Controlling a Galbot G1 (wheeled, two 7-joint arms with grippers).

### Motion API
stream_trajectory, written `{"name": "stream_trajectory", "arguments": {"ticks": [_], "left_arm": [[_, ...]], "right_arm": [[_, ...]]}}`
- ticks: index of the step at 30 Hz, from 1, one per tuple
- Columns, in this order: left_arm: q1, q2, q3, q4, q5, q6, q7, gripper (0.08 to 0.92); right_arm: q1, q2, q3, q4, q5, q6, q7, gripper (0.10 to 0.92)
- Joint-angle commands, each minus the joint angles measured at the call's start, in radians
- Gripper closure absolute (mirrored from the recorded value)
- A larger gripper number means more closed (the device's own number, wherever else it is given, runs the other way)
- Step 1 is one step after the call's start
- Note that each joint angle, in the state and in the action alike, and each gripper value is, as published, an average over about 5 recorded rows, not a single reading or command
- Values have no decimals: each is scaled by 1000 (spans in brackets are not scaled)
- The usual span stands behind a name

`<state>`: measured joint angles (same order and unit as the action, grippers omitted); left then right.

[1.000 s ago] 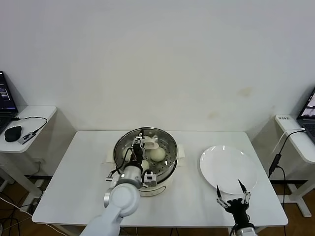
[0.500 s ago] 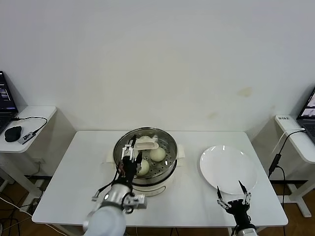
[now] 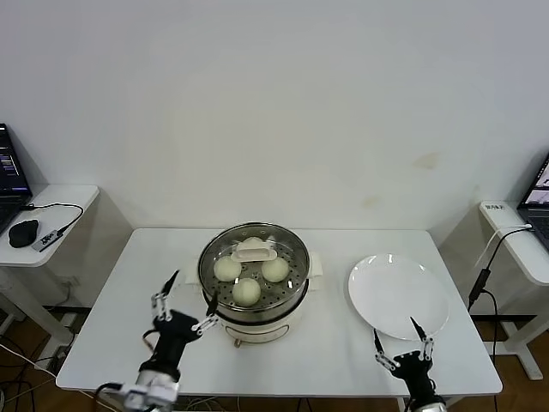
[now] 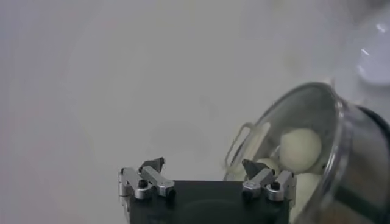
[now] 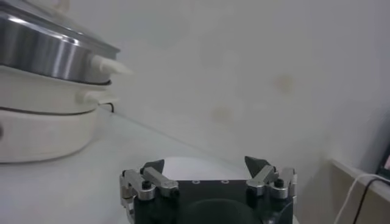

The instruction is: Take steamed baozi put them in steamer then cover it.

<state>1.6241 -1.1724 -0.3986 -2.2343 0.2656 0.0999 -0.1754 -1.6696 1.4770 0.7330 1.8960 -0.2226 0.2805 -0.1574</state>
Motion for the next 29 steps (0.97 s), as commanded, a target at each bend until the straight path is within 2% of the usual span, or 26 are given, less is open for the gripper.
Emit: {"name": "stream_trajectory", "arguments": {"ticks": [1,5,8,18,29], "left_arm": [[224,-86,-119,74,-565,-318,-117,177],[243,-112,-140,184,-608,-386,-81,177],[263,-118,-160,214,-608,-402,-43,177],[291,-149,-169,202,-548,-403,1,177],[287,-151,-165,209,-537,-369,12,177]], "right_arm": [[-82,-93,-59,60,92,-26,1,203],[-105,-113,-79,94,140,-57,-2,203],[-114,-121,-99,116,171,-92,-3,203],[-140,-134,-138,157,204,-175,6,203],[-153,-136,-136,178,208,-204,0,203]]}}
